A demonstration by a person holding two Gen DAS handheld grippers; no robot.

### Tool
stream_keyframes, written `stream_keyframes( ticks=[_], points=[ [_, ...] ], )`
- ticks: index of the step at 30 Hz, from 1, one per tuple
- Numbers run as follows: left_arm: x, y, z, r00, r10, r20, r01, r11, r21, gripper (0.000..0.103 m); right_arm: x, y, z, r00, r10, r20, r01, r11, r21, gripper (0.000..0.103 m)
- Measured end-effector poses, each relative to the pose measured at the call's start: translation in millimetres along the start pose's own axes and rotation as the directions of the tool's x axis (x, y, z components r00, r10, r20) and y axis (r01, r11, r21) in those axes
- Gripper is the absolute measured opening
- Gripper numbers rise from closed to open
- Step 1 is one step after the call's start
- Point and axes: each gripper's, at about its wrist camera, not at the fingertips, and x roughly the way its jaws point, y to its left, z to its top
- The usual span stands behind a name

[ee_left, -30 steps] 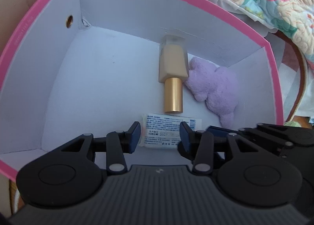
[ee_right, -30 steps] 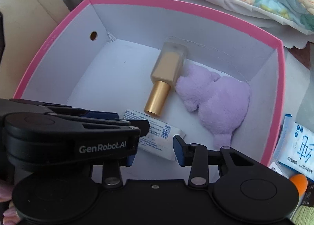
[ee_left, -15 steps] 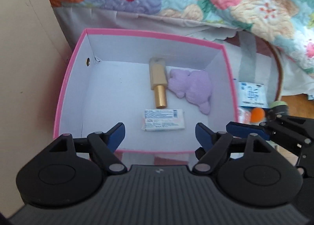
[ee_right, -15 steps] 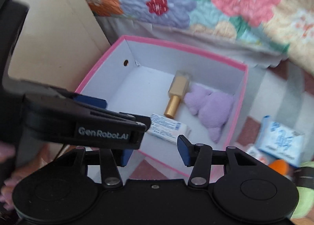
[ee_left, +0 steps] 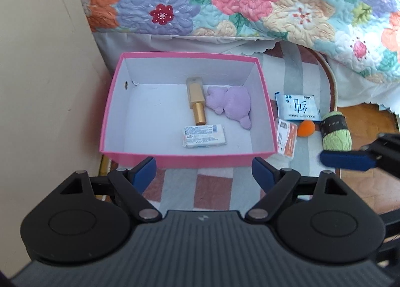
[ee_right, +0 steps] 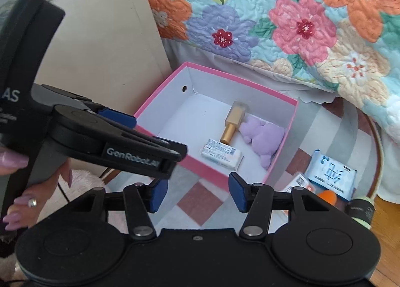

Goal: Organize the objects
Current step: 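Move the left tool to the green yarn ball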

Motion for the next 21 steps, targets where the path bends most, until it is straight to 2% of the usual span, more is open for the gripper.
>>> stream_keyframes(
  ticks=[9,12,14,18,21],
  points=[
    [-27.5,-23.8,-40.1,1.0,-0.028,-0.009,0.028,0.998,0.06,0.087,-47.2,-3.4,-33.5,1.0,-0.021,-0.005,0.021,0.999,-0.027,0.068],
    [-26.3,-30.2,-48.1,0.989,-0.138,-0.052,0.139,0.99,0.012,0.087,-56.5,-13.2,-47.6,0.999,-0.031,-0.015,0.031,0.999,-0.016,0.071],
    [-22.1,-37.9,-52.3,0.979,-0.181,-0.097,0.181,0.983,-0.007,0.087,-63.5,-20.3,-58.3,1.0,-0.017,-0.016,0.017,1.0,-0.026,0.077],
    [-17.1,-62.9,-56.4,0.983,-0.149,-0.11,0.155,0.987,0.049,0.087,-73.1,-38.1,-78.1,0.999,-0.027,-0.021,0.026,0.999,-0.019,0.083],
    [-9.9,-78.9,-54.4,0.98,-0.165,-0.114,0.172,0.984,0.054,0.087,-76.2,-56.1,-89.6,0.998,-0.058,-0.026,0.058,0.998,-0.008,0.085]
  ],
)
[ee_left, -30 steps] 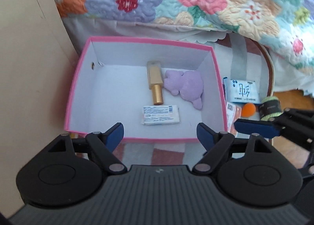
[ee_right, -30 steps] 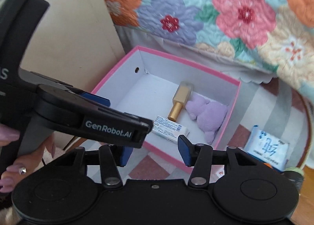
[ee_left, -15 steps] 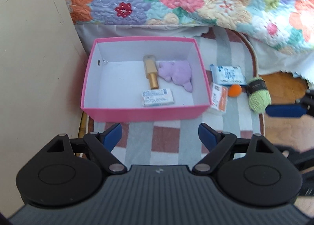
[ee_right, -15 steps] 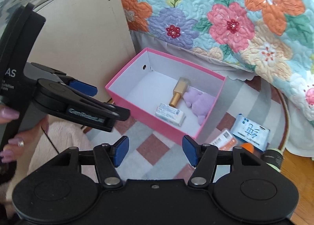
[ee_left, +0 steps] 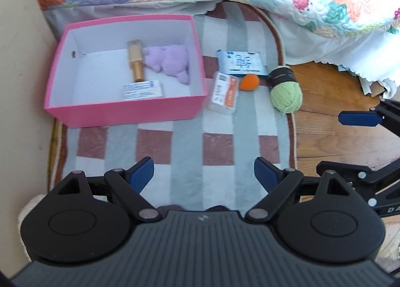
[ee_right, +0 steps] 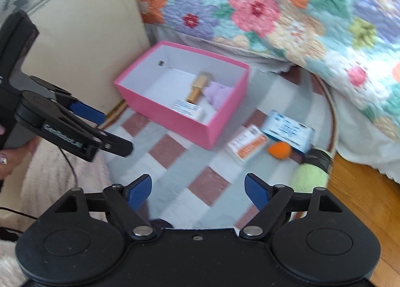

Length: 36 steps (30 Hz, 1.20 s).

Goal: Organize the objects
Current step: 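Move the left tool to the green yarn ball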

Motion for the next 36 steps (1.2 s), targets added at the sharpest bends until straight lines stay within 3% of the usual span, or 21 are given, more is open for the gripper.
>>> stream_keyframes(
  ticks=[7,12,14,18,26,29,36],
  points=[
    [30.5,-47.7,17.0,0.999,0.008,0.046,-0.011,0.998,0.069,0.087,-2.1,-42.3,-25.5,0.998,-0.058,0.033,0.057,0.998,0.032,0.085],
    [57.3,-83.7,37.9,0.995,0.022,0.102,-0.04,0.983,0.179,0.087,5.8,-68.6,-44.2,0.991,-0.091,0.096,0.087,0.995,0.049,0.085],
    [70.7,-92.6,50.3,0.994,0.026,0.103,-0.045,0.982,0.183,0.087,12.4,-79.3,-51.3,0.984,-0.116,0.134,0.109,0.992,0.057,0.085],
    [102.0,-104.8,70.1,0.993,-0.026,0.113,0.007,0.986,0.165,0.086,36.9,-109.1,-62.0,0.988,-0.083,0.128,0.072,0.994,0.087,0.085],
    [167.2,-127.5,83.0,0.985,-0.106,0.139,0.079,0.979,0.186,0.083,86.8,-133.7,-84.7,0.958,-0.176,0.226,0.146,0.979,0.142,0.085],
    [191.8,-132.7,83.0,0.981,-0.169,0.099,0.148,0.97,0.191,0.082,98.2,-137.7,-89.0,0.942,-0.204,0.267,0.175,0.976,0.128,0.085],
    [227.1,-137.7,80.1,0.973,-0.216,0.079,0.202,0.967,0.158,0.078,126.6,-158.5,-89.4,0.939,-0.239,0.248,0.211,0.968,0.133,0.085]
  ],
)
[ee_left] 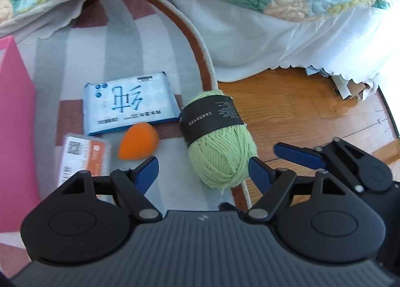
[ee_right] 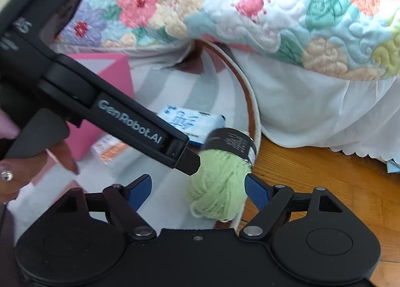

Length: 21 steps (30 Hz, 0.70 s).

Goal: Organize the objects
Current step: 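Move the left tool to the green yarn ball, then close the left tool on the green yarn ball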

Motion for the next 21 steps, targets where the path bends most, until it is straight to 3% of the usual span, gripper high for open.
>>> stream_keyframes(
  ticks=[3,9,13,16,18,20,21],
  points=[
    [11.4,3.6,4.1,0.999,-0.039,0.012,0.04,0.998,-0.053,0.078,15.6,-4.3,-2.3,0.999,-0.003,-0.032,0.003,1.0,-0.002,0.085],
    [30.9,6.9,12.1,0.999,-0.034,-0.014,0.033,0.995,-0.094,0.076,37.5,-17.1,-1.8,0.997,-0.014,-0.078,0.019,0.998,0.067,0.085],
    [39.1,7.8,9.8,0.998,-0.056,-0.016,0.055,0.994,-0.09,0.07,38.6,-24.3,0.0,0.996,0.025,-0.083,-0.018,0.996,0.082,0.085],
    [47.2,12.5,6.3,0.996,-0.087,-0.026,0.082,0.985,-0.149,0.069,47.7,-32.7,-2.5,0.993,0.061,-0.102,-0.048,0.992,0.12,0.085],
    [53.1,14.8,1.8,0.995,-0.09,-0.033,0.083,0.982,-0.168,0.069,54.3,-37.0,-6.0,0.99,0.077,-0.114,-0.058,0.985,0.165,0.082],
    [57.8,15.9,-3.0,0.995,-0.093,-0.028,0.087,0.982,-0.165,0.069,58.1,-39.0,-8.7,0.99,0.082,-0.117,-0.058,0.979,0.198,0.07],
    [59.8,16.6,-4.3,0.994,-0.103,-0.026,0.097,0.981,-0.168,0.066,59.6,-40.1,-10.1,0.991,0.069,-0.116,-0.043,0.975,0.216,0.069]
  ],
)
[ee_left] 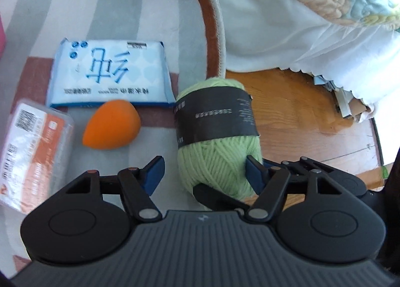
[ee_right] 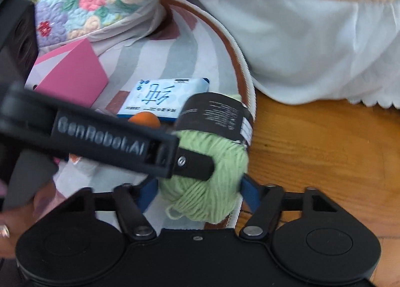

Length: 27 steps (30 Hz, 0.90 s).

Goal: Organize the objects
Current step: 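Close the left tool on the green yarn ball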

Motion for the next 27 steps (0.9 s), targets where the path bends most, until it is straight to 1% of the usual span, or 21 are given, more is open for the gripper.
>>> stream_keyframes(
  ticks=[1,2,3,5,7,9,11,14,17,20,23,27],
  points=[
    [0.9,0.7,-1.0,1.0,-0.011,0.0,0.011,1.0,-0.008,0.063,1.5,-1.1,-1.7,1.0,-0.005,-0.006,0.006,1.0,0.017,0.067],
    [1.0,0.5,-1.7,1.0,-0.03,0.0,0.03,0.999,-0.016,0.051,2.6,-1.9,-2.9,1.0,-0.013,-0.008,0.013,0.999,0.039,0.065],
    [-0.1,-2.0,-2.4,0.999,-0.045,0.002,0.045,0.999,-0.016,0.046,2.5,-2.1,-2.8,1.0,-0.01,-0.005,0.01,0.998,0.056,0.063],
    [-7.2,-12.5,-4.1,1.0,-0.022,0.014,0.022,0.999,0.033,0.04,-0.1,2.2,-3.1,1.0,-0.027,0.002,0.026,0.997,0.076,0.057],
    [-17.3,-24.6,-7.4,1.0,0.0,0.017,-0.002,0.994,0.111,0.039,-7.2,6.6,-3.1,0.999,-0.038,0.01,0.037,0.995,0.089,0.054],
    [-27.0,-31.7,-8.6,1.0,0.016,-0.002,-0.016,0.989,0.148,0.039,-14.9,9.8,-2.0,0.999,-0.032,0.012,0.03,0.994,0.105,0.053],
    [-41.8,-30.2,-9.7,1.0,0.0,-0.005,0.0,0.991,0.135,0.039,-22.7,14.4,-1.5,1.0,-0.015,0.01,0.014,0.993,0.12,0.053],
    [-64.9,-29.0,-15.8,1.0,-0.013,0.002,0.012,0.991,0.133,0.039,-39.0,25.7,-2.3,0.999,-0.009,0.041,0.004,0.994,0.11,0.053],
    [-88.2,-29.0,-23.9,1.0,-0.005,0.012,0.003,0.991,0.136,0.039,-53.5,38.1,-0.2,0.999,0.008,0.041,-0.013,0.993,0.113,0.053],
    [-111.3,-27.1,-32.6,1.0,0.01,0.027,-0.013,0.99,0.144,0.039,-66.3,56.7,-1.3,0.999,0.018,0.047,-0.021,0.996,0.083,0.053],
    [-136.2,-23.0,-40.9,0.999,0.022,0.041,-0.028,0.99,0.137,0.039,-78.2,71.0,-2.3,0.997,0.049,0.054,-0.053,0.996,0.071,0.053],
    [-161.5,-17.2,-47.1,0.998,0.037,0.054,-0.043,0.991,0.127,0.039,-91.7,96.1,1.0,0.997,0.062,0.049,-0.064,0.997,0.034,0.053]
  ],
)
